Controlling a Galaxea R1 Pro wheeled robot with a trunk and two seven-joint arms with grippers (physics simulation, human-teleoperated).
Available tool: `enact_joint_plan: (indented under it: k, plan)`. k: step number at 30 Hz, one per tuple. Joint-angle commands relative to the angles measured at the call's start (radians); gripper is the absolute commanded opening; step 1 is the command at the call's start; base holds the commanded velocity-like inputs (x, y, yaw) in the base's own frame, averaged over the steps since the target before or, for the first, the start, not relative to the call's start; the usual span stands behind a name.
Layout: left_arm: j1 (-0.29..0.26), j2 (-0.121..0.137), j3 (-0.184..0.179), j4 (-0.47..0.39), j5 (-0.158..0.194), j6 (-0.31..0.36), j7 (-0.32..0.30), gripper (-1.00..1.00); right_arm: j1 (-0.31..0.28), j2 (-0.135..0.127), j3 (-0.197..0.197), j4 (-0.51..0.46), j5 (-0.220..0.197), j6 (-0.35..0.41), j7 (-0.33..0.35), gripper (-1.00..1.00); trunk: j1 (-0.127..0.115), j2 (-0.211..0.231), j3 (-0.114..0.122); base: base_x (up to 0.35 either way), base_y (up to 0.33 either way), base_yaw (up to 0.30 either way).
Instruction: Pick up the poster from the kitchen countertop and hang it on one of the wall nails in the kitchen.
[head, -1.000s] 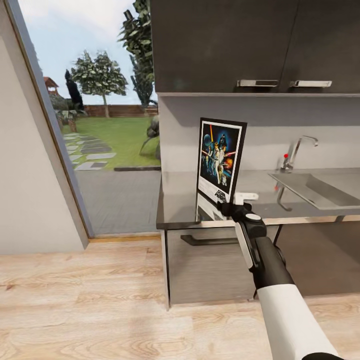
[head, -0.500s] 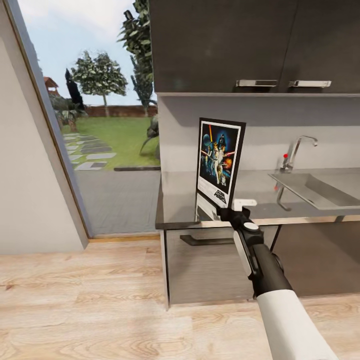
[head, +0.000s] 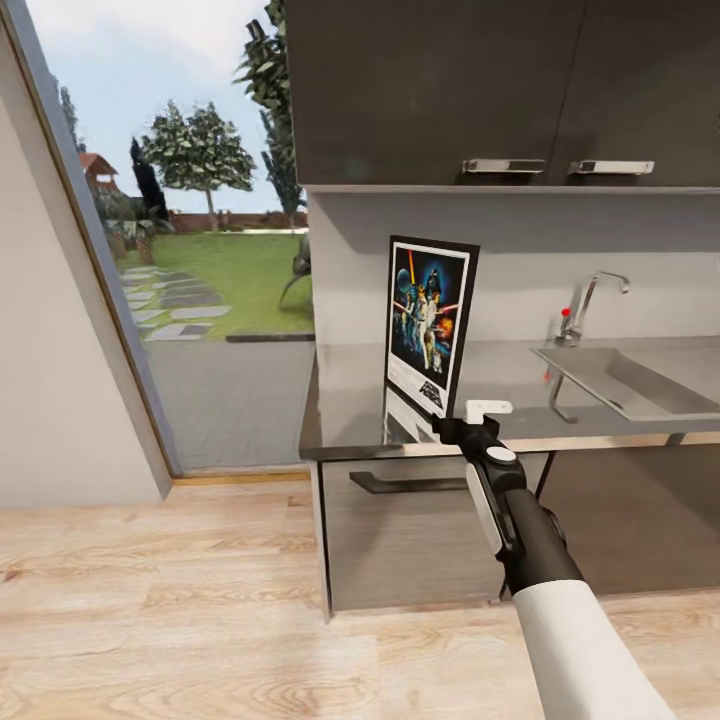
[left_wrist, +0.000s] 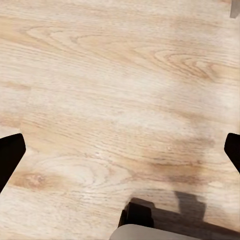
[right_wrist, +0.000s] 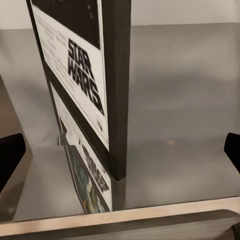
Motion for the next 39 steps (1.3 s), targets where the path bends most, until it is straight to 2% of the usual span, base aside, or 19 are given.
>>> enact_joint_plan:
  k: [1,27,39]
  plan:
    - [0.0,0.0,0.001,-0.001,0.0,-0.002,-0.001,1.0,-0.001,0.0,0.001,-0.001,0.005,0.006,-0.003,1.0,0.0,0.0,-0.001,0.011,-0.011,0.0]
    - [0.0,0.0,0.001,-0.001,0.0,-0.002,-0.001,1.0,-0.001,0.0,0.001,-0.001,0.005,0.006,-0.003,1.0,0.0,0.0,-0.001,0.092,0.026,0.0]
    - [0.0,0.0,0.001,-0.001,0.0,-0.002,0.0,1.0,-0.001,0.0,0.001,-0.002,0.005,0.006,-0.003,1.0,0.0,0.0,-0.001,0.016,0.008,0.0]
